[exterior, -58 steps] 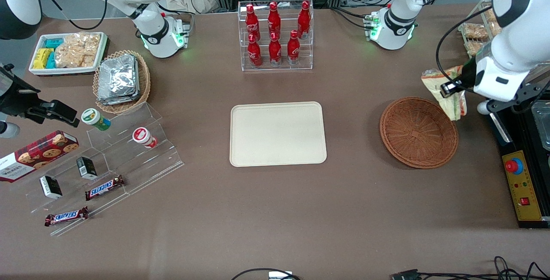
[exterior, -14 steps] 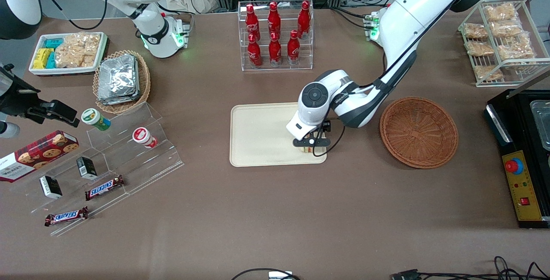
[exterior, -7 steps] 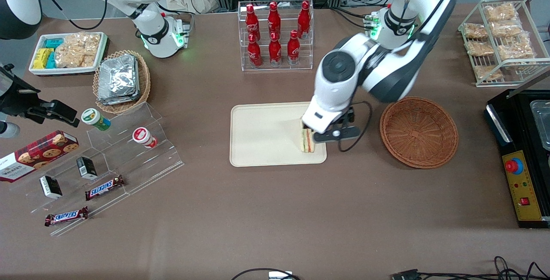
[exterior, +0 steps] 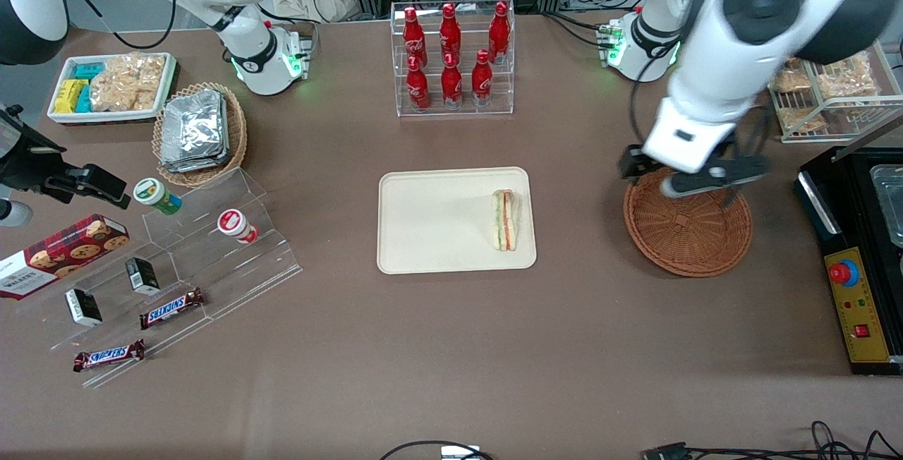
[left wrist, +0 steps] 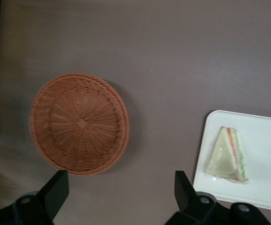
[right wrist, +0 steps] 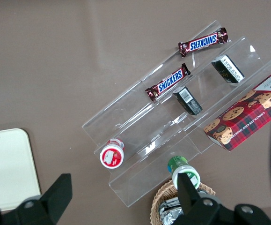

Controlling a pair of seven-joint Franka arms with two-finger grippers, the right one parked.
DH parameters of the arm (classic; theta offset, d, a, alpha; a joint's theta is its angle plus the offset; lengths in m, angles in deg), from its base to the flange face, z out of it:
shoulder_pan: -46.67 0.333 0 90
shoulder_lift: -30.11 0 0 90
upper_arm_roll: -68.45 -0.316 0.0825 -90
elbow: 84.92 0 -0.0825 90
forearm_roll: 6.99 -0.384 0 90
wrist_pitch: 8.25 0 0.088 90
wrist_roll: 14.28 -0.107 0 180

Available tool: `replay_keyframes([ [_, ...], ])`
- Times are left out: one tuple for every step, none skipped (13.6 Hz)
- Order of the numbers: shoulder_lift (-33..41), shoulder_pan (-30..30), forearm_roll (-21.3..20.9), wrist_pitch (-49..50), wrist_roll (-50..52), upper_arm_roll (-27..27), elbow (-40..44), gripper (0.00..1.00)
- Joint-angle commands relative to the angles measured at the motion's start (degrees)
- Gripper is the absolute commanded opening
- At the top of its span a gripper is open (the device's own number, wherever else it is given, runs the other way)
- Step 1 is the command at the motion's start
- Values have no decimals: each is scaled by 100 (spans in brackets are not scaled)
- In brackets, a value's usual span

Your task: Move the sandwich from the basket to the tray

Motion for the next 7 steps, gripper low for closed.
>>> replay_keyframes([
  [533,-111,416,153,-722,-768,-373,100],
  [656,-111,460,145,-1116,-1022,-470,100],
  [692,-111,461,154,-1416,-1260,-479,100],
  [701,-111,461,206,-1575,-1419,-462,100],
  [692,-103,452,293,-1664,-1534,-418,100],
  [666,-103,443,346,-1674,-1561,-348,100],
  [640,-103,417,425,-1682,-1561,-269,100],
])
